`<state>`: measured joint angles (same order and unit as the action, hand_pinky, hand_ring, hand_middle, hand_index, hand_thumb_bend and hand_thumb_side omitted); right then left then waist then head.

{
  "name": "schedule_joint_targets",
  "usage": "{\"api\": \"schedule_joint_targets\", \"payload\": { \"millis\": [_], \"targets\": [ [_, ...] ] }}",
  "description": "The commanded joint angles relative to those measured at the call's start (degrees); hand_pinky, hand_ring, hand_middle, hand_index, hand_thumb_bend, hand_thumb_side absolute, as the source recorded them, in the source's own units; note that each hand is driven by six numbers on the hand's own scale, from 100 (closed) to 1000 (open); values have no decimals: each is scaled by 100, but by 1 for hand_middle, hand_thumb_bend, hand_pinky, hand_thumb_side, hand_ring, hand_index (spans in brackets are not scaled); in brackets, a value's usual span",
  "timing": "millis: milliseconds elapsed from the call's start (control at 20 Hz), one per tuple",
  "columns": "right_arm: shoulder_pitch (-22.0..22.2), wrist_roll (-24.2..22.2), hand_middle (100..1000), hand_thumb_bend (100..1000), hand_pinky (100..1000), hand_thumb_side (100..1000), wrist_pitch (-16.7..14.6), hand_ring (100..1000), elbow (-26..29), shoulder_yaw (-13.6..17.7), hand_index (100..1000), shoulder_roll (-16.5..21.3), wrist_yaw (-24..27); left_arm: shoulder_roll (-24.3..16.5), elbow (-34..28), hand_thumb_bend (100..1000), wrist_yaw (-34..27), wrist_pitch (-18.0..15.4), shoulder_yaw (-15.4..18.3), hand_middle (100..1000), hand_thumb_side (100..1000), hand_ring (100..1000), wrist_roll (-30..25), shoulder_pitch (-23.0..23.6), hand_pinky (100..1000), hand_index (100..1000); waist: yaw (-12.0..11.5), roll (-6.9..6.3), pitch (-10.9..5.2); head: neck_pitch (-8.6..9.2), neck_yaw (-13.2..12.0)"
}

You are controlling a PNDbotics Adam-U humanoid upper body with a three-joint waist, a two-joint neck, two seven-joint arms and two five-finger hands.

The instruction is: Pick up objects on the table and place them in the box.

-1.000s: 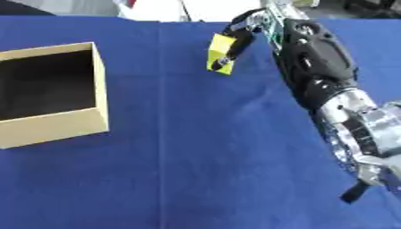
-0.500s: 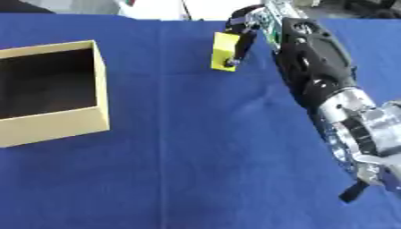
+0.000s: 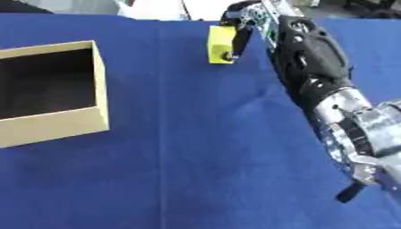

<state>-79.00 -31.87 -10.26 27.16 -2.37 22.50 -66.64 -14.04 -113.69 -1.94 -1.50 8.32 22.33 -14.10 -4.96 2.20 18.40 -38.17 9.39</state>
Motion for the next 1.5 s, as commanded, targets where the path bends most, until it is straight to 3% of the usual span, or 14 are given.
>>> {"api": "schedule_joint_targets", "payload": {
  "millis": [50, 500, 1100, 1500],
  "targets": [
    [-188, 15, 537, 141, 751, 155, 56, 813, 277, 17, 574, 67, 152, -37, -90, 204, 18, -4, -16, 665, 888, 764, -25, -42, 891, 617, 6, -23, -149, 32, 6],
    [-401, -59, 526, 100, 744, 101, 105, 794, 1117, -28, 574, -299, 692, -37, -90, 205, -17, -8, -34, 666, 885, 766, -38, -44, 891, 617, -8, -38, -217, -40, 66],
    [-314, -258, 519, 100, 720, 100, 355, 773, 2346, -197, 590, -1789, 1244, 17, -90, 204, -91, -18, -109, 667, 884, 768, -117, -111, 892, 617, -204, -73, -219, -85, 347],
    [-109, -255, 530, 100, 723, 100, 496, 776, 2460, -289, 609, -2503, 1102, 48, -90, 202, -122, -3, -145, 667, 885, 769, -167, -144, 892, 617, -309, -48, -217, -52, 465]
  ]
}}
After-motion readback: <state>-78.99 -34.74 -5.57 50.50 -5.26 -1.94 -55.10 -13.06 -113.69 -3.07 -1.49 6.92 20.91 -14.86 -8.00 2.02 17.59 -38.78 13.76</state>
